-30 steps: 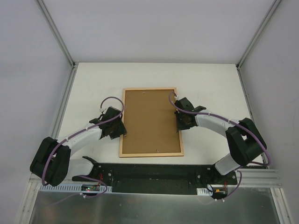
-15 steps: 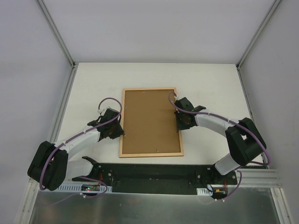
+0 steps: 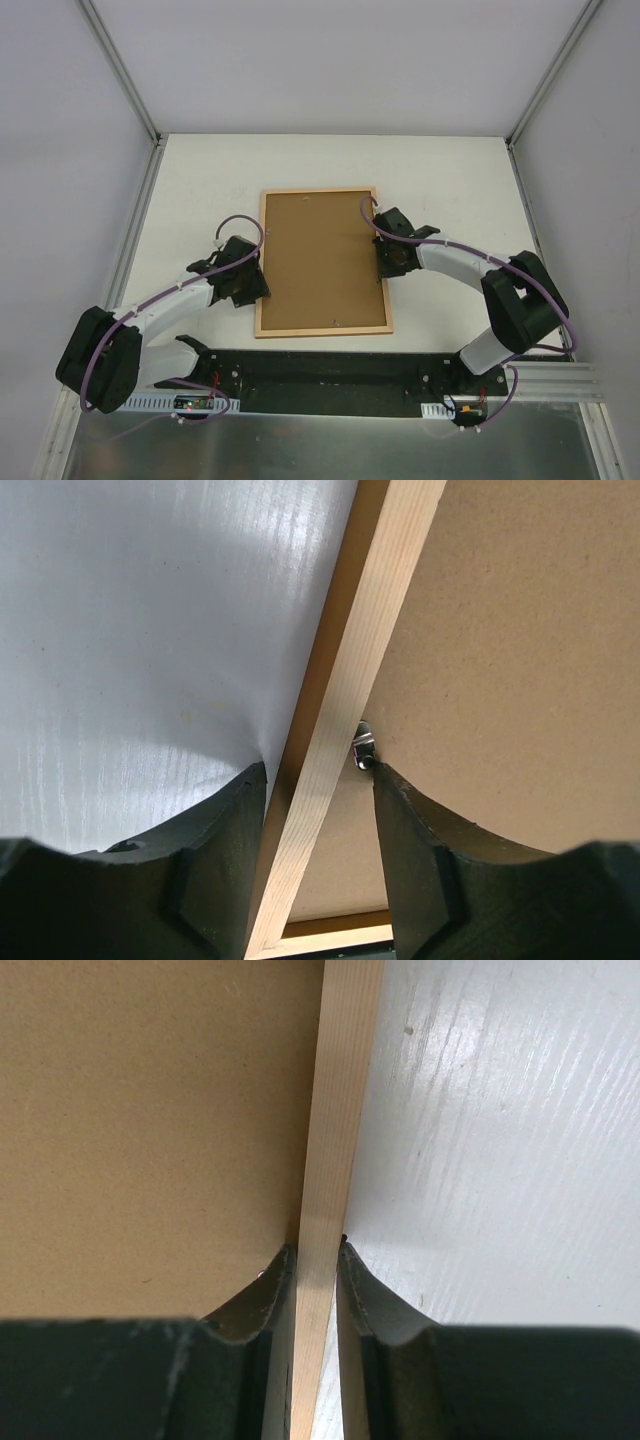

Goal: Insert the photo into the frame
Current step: Press the fastener onto the backboard.

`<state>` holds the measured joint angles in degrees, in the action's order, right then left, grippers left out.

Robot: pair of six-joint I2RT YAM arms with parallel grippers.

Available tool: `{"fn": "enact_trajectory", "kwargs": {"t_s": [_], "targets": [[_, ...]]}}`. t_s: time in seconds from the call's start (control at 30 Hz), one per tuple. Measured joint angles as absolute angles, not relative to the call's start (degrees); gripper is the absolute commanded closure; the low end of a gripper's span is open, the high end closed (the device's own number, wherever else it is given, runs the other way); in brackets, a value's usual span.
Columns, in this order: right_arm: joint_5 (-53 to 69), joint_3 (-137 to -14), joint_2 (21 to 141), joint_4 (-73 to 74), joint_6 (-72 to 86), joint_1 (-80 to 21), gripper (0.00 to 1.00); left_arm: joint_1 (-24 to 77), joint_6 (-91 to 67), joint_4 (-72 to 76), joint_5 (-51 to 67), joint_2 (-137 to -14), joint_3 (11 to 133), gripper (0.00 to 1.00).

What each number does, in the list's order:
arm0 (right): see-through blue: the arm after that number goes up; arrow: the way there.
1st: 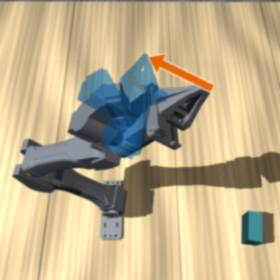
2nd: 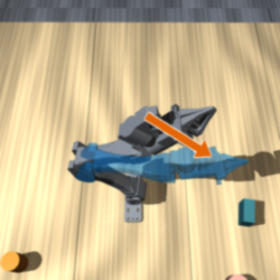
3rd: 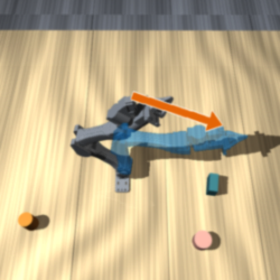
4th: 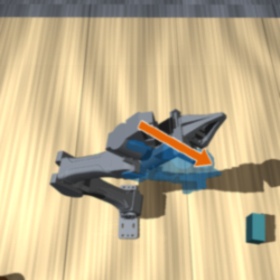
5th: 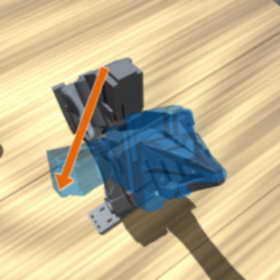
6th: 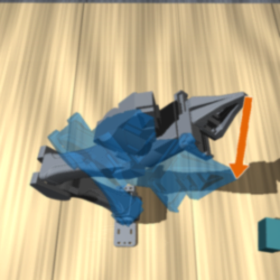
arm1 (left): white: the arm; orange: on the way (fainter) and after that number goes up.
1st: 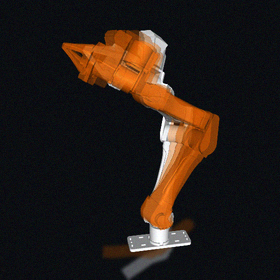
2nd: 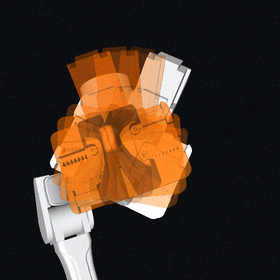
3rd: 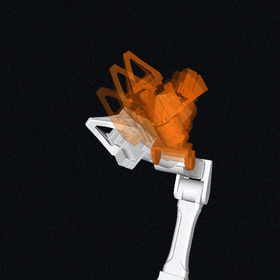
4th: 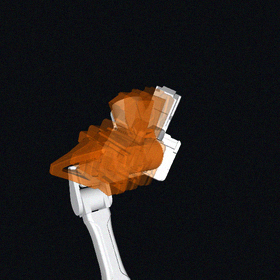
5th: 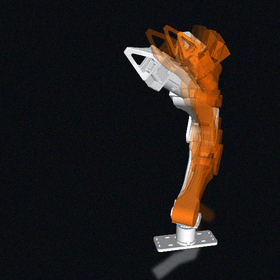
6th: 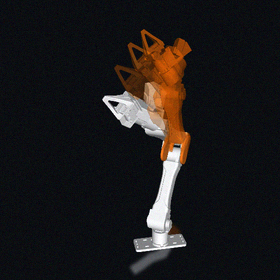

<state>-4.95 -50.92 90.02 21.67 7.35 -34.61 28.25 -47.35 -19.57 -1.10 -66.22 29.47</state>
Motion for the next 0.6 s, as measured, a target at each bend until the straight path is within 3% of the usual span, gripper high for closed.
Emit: {"fn": "enact_trajectory", "kwargs": {"t_s": [0.2, 0.37, 0.6], "targets": [[-4.91, -51.16, 90.24, 21.69, 7.44, -34.61, 0.98, 28.51, -48.66, -20.14, -2.07, -66.41, 29.47, 0.59], [-4.86, -51.2, 90.3, 21.71, 7.44, -34.59, 0.98, 28.53, -50.35, -21.65, -2.55, -68.03, 31.09, 0.53], [-4.73, -51.2, 90.32, 21.65, 7.42, -34.59, 0.99, 28.51, -51.27, -23.64, -3.25, -69.78, 32.75, 0.53]]}}
